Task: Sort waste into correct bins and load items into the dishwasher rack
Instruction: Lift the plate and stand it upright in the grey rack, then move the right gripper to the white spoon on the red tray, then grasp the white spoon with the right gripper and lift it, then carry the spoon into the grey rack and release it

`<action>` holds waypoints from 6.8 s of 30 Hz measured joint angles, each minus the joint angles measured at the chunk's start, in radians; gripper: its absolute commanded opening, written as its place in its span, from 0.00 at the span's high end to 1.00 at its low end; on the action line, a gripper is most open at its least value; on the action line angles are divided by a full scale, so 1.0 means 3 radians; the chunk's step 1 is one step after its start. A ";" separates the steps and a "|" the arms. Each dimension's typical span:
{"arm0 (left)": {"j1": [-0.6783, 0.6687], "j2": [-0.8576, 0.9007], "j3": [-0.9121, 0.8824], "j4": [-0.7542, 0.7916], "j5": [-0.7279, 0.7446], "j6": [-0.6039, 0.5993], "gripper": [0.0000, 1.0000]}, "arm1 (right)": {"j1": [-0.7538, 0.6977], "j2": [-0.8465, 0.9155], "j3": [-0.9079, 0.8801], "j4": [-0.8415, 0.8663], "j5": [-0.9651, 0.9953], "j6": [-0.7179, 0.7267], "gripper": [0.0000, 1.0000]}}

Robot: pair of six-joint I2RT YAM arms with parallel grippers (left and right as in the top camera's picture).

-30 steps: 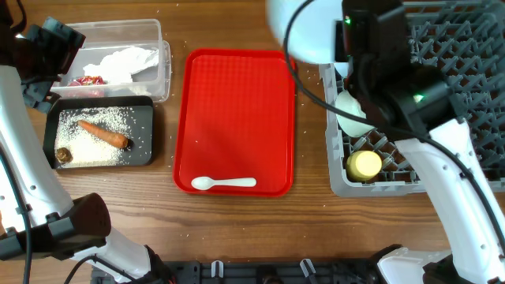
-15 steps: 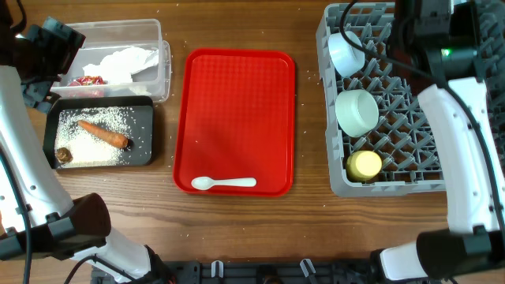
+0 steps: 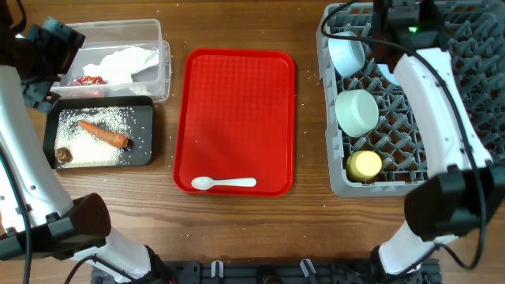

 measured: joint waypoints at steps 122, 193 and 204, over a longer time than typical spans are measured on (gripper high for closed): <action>0.0000 0.0000 0.0000 0.0001 0.0001 0.0000 0.00 | 0.2827 0.0950 -0.0716 -0.0229 -0.2986 0.0722 0.56; 0.0000 0.0000 0.0000 0.0000 0.0000 -0.0001 0.00 | 0.1419 -0.0573 -0.0558 -0.0768 -0.2898 0.1718 0.95; 0.0000 0.0000 0.0000 0.0000 0.0001 0.0000 0.00 | -0.0496 -0.1007 -0.0546 -0.1425 -0.2750 0.1822 0.96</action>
